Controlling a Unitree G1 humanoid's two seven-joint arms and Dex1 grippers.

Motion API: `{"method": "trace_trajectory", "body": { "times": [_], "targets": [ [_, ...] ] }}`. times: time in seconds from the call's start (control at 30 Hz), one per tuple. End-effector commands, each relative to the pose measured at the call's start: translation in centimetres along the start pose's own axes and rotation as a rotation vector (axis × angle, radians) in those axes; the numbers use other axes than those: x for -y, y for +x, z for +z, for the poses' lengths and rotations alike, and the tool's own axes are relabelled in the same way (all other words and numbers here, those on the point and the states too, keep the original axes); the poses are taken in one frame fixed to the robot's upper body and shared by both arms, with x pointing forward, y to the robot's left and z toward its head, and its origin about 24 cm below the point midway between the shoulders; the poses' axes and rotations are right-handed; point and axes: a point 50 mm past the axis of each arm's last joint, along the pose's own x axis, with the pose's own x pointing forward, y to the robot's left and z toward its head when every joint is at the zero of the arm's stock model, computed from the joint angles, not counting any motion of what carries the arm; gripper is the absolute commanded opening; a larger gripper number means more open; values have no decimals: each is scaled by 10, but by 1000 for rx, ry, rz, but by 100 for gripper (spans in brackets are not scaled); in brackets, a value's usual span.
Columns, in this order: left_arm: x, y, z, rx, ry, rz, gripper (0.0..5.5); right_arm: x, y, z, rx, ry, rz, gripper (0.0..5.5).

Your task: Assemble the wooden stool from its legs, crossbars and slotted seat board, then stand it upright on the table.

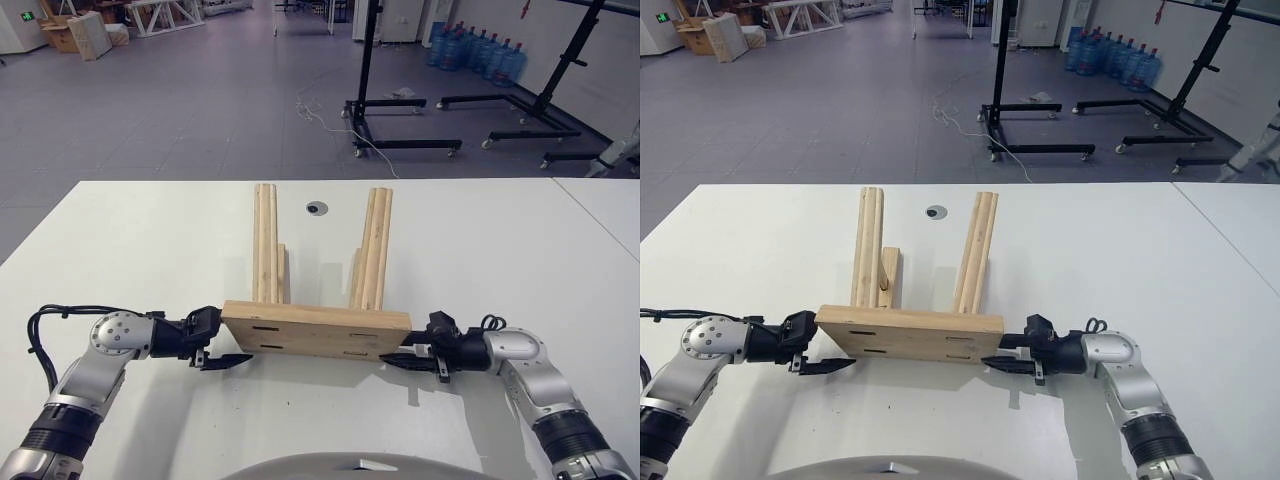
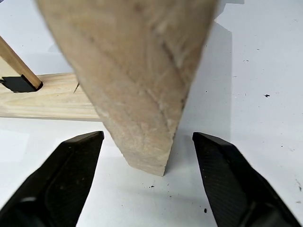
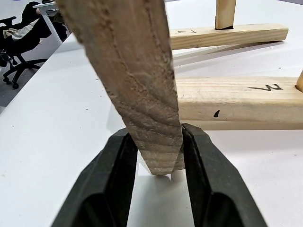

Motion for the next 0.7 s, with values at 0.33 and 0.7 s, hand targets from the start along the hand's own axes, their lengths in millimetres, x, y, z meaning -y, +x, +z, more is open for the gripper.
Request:
{"method": "trace_trajectory", "body": {
  "times": [0.33, 0.7],
  "targets": [
    [22, -33, 61, 289, -443, -235, 157, -8, -26, 71, 92, 310, 219, 134],
    [30, -58, 136, 651, -819, -197, 131, -32, -72, 170, -17, 1017, 588, 128]
  ]
}}
